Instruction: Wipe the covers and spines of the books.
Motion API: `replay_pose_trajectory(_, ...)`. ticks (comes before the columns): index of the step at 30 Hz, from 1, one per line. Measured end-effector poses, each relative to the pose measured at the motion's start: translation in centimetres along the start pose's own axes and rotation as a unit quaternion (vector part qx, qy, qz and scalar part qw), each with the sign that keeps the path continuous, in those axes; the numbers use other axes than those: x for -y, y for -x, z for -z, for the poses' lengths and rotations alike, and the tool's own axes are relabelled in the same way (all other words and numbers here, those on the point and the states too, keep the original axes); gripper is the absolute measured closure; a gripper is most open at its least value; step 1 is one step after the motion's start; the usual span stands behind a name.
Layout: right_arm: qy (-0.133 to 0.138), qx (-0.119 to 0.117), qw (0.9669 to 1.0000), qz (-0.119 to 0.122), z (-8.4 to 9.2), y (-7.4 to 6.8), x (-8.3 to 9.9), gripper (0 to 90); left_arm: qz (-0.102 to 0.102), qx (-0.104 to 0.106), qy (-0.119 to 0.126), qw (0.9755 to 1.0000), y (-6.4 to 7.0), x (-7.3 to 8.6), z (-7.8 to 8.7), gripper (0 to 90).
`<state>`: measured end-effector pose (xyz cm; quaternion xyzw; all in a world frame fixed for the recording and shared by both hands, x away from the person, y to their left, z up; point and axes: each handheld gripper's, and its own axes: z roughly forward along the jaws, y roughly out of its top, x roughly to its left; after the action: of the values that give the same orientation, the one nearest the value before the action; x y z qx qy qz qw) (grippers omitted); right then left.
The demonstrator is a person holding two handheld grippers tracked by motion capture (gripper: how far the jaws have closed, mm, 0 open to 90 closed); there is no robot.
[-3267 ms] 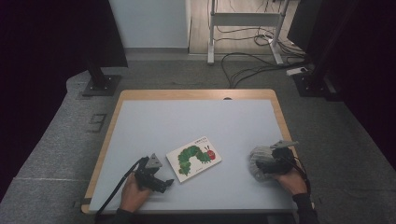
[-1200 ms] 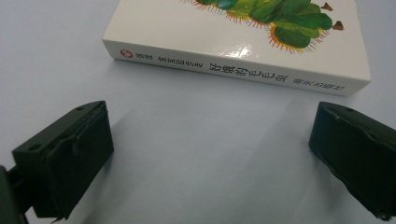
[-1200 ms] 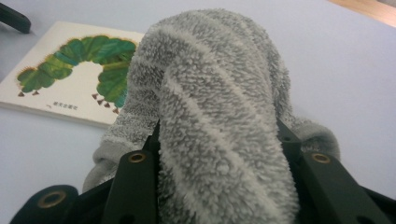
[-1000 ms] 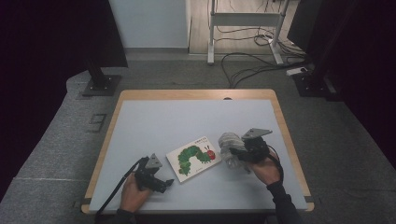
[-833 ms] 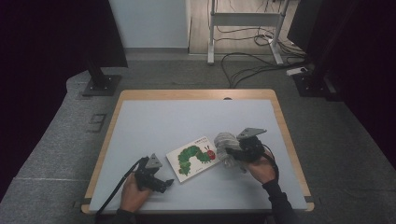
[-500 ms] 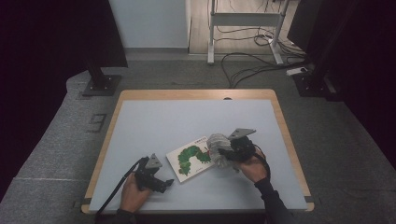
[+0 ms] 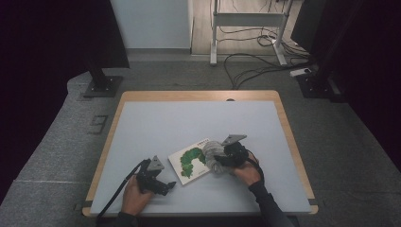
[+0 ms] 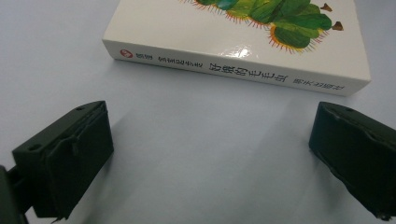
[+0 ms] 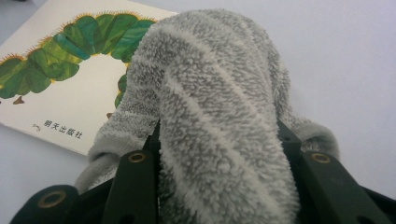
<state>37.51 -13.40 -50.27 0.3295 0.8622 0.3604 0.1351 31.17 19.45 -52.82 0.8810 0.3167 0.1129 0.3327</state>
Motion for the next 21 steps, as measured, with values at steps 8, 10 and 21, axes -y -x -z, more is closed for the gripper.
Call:
replay_pose_trajectory(8, -0.004, 0.002, 0.9999, 0.013, -0.2, -0.5, -0.1, 55.5, 0.0, 0.001, 0.0, 1.0, 0.0, 0.0, 0.0, 0.0)
replay_pose_trajectory(10, -0.005, 0.003, 0.9998, 0.02, -0.3, -0.6, -0.1, 55.6, 0.0, 0.0, 0.0, 1.0, 0.0, 0.0, 0.0, 0.0)
replay_pose_trajectory(21, -0.012, -0.006, 0.9992, 0.037, -0.5, -1.5, -0.6, 55.4, 0.001, -0.002, -0.001, 1.0, 0.0, 0.0, 0.1, 0.0)
